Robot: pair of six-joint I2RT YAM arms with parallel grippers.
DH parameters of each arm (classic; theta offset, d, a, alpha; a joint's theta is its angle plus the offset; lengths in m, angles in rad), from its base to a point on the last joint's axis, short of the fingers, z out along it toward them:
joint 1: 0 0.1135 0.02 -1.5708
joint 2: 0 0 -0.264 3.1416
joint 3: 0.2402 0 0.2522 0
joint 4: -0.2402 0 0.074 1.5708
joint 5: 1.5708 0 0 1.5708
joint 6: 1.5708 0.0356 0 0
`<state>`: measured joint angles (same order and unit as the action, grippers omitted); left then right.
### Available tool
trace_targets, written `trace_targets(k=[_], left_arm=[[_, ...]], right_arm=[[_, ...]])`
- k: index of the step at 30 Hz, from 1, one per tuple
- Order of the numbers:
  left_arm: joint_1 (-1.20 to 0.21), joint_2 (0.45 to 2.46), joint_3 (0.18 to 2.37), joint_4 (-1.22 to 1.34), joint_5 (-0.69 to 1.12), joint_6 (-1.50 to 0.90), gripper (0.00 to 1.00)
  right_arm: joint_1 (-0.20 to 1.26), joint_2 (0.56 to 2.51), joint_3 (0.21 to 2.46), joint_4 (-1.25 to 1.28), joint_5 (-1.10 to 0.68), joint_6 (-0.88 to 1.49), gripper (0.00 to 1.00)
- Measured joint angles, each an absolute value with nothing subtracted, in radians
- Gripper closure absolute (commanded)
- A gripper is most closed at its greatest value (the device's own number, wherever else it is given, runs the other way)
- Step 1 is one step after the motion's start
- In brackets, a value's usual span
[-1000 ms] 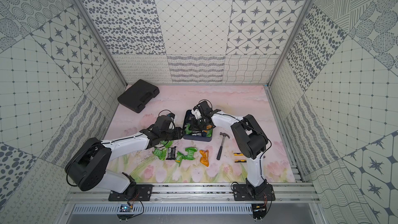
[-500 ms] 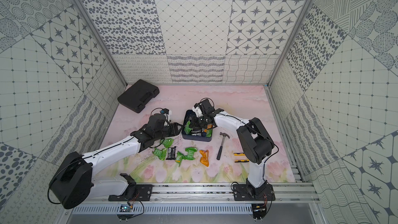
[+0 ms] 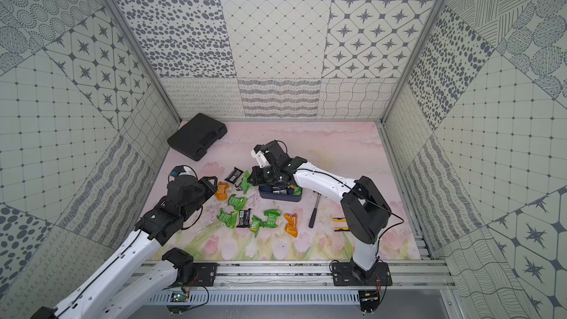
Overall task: Take the cookies out of the storage box
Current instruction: Place the cookie at the center of the board.
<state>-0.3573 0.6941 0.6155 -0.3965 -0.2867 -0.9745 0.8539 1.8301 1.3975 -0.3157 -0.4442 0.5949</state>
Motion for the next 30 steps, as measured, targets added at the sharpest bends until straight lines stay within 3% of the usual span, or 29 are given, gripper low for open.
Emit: trace_targets(k=[9, 19, 24, 30], left_arm=[[-0.339, 0.421, 0.599, -0.686, -0.412, -1.11, 0.57], [-0.337, 0.334, 0.595, -0.862, -0.46, -1.186, 0.55], [-0.337, 0.344, 0.577, -0.874, -0.457, -1.201, 0.55], [-0.337, 0.391, 0.547, -0.857, -0.44, -1.202, 0.54]], right_arm=[[1.03, 2.144, 1.695, -0.289, -0.477, 0.619, 1.0], [1.058, 2.374, 1.893, -0.305, -0.494, 0.645, 1.0], [1.052, 2.393, 1.936, -0.369, -0.448, 0.636, 0.68], [1.053, 2.38, 1.953, -0.427, -0.363, 0.58, 0.57]])
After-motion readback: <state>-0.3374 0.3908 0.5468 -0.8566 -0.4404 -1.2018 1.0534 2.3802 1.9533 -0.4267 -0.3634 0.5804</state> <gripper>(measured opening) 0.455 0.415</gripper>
